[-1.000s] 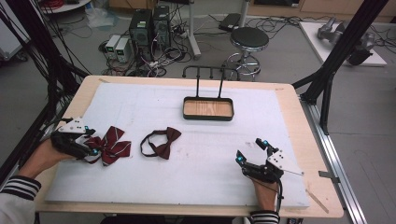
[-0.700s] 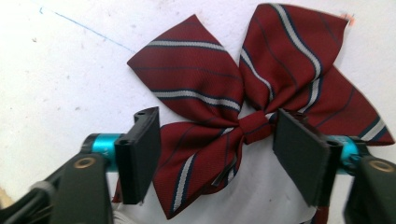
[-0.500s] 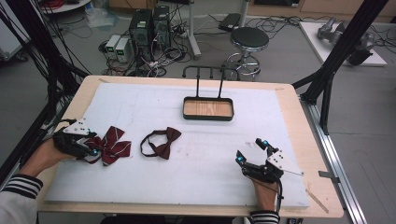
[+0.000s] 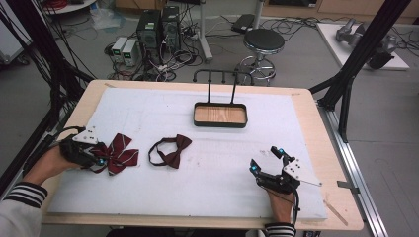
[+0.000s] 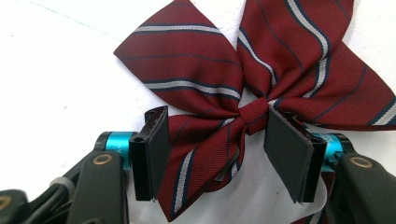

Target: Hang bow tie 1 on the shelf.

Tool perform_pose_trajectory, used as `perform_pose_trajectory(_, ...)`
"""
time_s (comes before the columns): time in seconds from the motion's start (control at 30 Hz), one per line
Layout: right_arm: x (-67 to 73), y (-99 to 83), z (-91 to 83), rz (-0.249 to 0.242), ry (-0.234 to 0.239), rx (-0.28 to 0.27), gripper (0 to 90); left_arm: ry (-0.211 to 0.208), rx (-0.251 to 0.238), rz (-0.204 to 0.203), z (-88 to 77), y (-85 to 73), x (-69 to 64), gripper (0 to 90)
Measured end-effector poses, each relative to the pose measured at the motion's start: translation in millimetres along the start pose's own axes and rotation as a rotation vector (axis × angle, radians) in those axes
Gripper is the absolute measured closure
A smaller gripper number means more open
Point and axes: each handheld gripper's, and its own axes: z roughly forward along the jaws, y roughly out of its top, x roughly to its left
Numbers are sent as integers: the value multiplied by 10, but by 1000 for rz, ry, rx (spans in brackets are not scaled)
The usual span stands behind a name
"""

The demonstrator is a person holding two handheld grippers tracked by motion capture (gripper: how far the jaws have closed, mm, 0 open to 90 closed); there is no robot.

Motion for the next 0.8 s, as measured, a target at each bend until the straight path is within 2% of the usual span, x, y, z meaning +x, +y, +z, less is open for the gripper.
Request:
perform_pose_trajectory(0.23,-4,0,1,-4,-1,-4,115,-24,25,20,-16,13,-2,407)
perform_pose_trajectory(0.3,0,0,0,0,0,-2,115,-26,48,25,-6,9,11,413)
perform_pose_trajectory(0.53,-3,0,1,-5,-1,-4,115,-48,53,26,15,8,24,488)
perform_pose_trajectory(0.63,-4,0,2,-6,-2,-4,115,-64,58,25,16,14,30,513)
perform_pose_trajectory(0.7,-3,-1,1,-3,-1,-4,115,-92,62,23,17,9,51,536)
perform_pose_trajectory(0.8,-3,-1,2,-3,-1,-6,115,-99,76,34,17,3,50,568)
